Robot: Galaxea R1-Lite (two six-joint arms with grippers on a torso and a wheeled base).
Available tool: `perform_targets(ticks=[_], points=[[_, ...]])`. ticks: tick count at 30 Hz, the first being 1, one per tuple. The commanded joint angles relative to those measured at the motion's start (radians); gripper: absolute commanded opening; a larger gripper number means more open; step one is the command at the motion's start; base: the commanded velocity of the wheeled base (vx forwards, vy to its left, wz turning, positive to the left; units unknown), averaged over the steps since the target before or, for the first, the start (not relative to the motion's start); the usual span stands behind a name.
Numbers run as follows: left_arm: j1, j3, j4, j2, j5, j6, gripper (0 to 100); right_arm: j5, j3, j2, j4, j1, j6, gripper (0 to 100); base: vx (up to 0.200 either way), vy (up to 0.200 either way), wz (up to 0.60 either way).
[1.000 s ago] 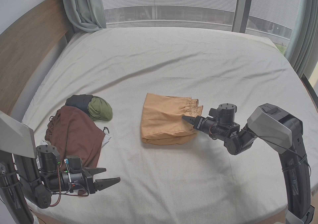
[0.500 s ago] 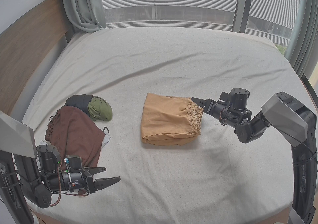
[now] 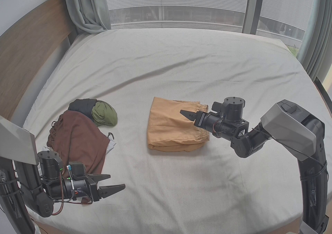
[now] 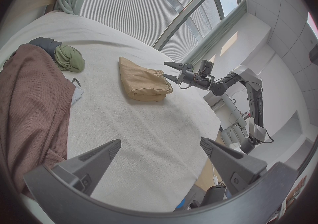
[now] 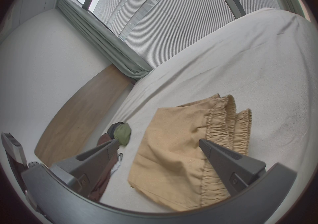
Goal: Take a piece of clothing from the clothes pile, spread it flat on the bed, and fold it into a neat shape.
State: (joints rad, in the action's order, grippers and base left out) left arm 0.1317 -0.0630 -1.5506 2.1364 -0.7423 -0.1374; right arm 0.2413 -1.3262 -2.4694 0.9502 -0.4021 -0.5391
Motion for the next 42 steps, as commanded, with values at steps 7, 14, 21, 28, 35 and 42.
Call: perform_targets(ticks=[7,14,21,28,35,42], points=[[0.002,-0.001,0.0,-0.001,0.0,-0.002,100,-0.06,-0.015,-0.143,0.022,0.008,0.073,100,0.0,0.0,0.0],[0.002,-0.008,0.0,-0.013,-0.014,-0.011,100,-0.063,-0.008,-0.123,0.033,0.005,0.07,100,0.0,0.0,0.0],[0.019,-0.034,0.0,-0.224,-0.097,-0.291,100,-0.068,0.122,0.095,0.033,-0.009,0.073,100,0.0,0.0,0.0],[0.072,-0.032,0.001,-0.375,-0.095,-0.364,100,-0.069,0.381,0.409,0.033,-0.012,0.125,100,0.0,0.0,0.0],[0.121,-0.034,0.001,-0.434,-0.083,-0.361,100,-0.076,0.668,0.593,0.114,0.011,0.251,100,0.0,0.0,0.0],[0.144,-0.015,0.003,-0.432,-0.048,-0.203,100,-0.073,0.832,0.734,0.139,0.072,0.286,100,0.0,0.0,0.0]])
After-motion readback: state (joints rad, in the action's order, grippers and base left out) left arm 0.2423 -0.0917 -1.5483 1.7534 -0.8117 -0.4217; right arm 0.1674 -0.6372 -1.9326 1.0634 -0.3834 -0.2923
